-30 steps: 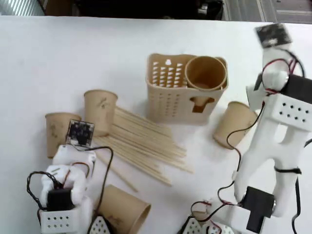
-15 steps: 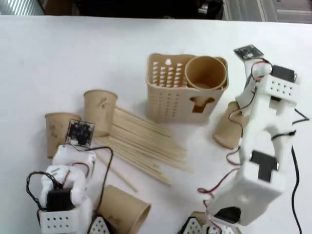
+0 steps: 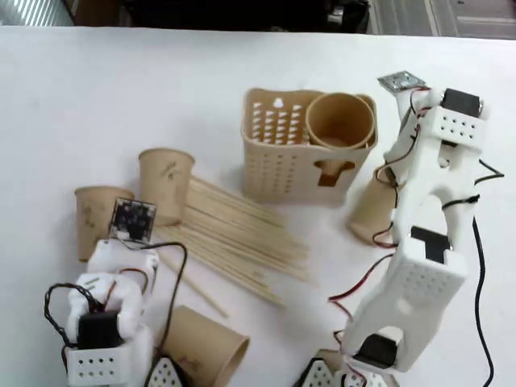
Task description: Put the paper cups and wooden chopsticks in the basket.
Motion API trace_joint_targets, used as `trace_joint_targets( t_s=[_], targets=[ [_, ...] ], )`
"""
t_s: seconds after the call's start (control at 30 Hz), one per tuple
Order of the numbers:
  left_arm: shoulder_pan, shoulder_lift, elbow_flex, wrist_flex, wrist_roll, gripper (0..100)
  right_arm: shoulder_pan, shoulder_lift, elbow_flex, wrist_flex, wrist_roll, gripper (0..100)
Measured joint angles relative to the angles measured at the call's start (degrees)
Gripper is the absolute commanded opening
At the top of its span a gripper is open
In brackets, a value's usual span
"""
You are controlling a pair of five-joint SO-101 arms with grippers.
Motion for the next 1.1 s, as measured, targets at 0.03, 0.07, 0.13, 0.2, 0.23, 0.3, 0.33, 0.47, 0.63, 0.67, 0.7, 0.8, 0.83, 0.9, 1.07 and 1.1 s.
trace_joint_targets(
  t_s=[0.03,0.07,0.13,0.2,0.23,0.3,0.33,0.47,0.63,0.67,0.7,0.8,0.83,0.9,1.07,1.1],
  targets=[
    [0.00,0.00,0.00,0.00,0.00,2,0.00,0.00,0.00,0.00,0.00,6.6],
    [0.00,0.00,0.00,0.00,0.00,2,0.00,0.00,0.00,0.00,0.00,6.4],
    [0.00,0.00,0.00,0.00,0.00,2,0.00,0.00,0.00,0.00,0.00,3.6],
    [0.00,0.00,0.00,0.00,0.00,2,0.00,0.00,0.00,0.00,0.00,1.7],
    [0.00,0.00,0.00,0.00,0.00,2,0.00,0.00,0.00,0.00,0.09,2.0],
    [0.00,0.00,0.00,0.00,0.00,2,0.00,-0.26,0.00,0.00,0.35,1.7],
    [0.00,0.00,0.00,0.00,0.00,2,0.00,-1.05,0.09,0.00,0.53,1.7],
    [0.00,0.00,0.00,0.00,0.00,2,0.00,-5.71,2.11,0.44,0.70,1.7],
    [0.00,0.00,0.00,0.00,0.00,2,0.00,-14.68,7.30,0.62,2.11,1.7],
    [0.00,0.00,0.00,0.00,0.00,2,0.00,-16.70,8.35,0.62,2.64,1.7],
    [0.00,0.00,0.00,0.00,0.00,2,0.00,-18.64,9.23,0.70,3.08,1.7],
    [0.00,0.00,0.00,0.00,0.00,2,1.14,-23.91,10.02,0.79,4.48,1.7],
    [0.00,0.00,0.00,0.00,0.00,2,1.76,-25.41,10.02,0.79,5.01,1.7],
    [0.00,0.00,0.00,0.00,0.00,2,3.25,-27.96,10.02,0.79,6.33,1.7],
    [0.00,0.00,0.00,0.00,0.00,2,5.63,-30.59,12.48,0.88,8.00,1.7],
    [0.00,0.00,0.00,0.00,0.00,2,5.80,-30.59,13.54,0.88,8.00,1.7]
  ],
)
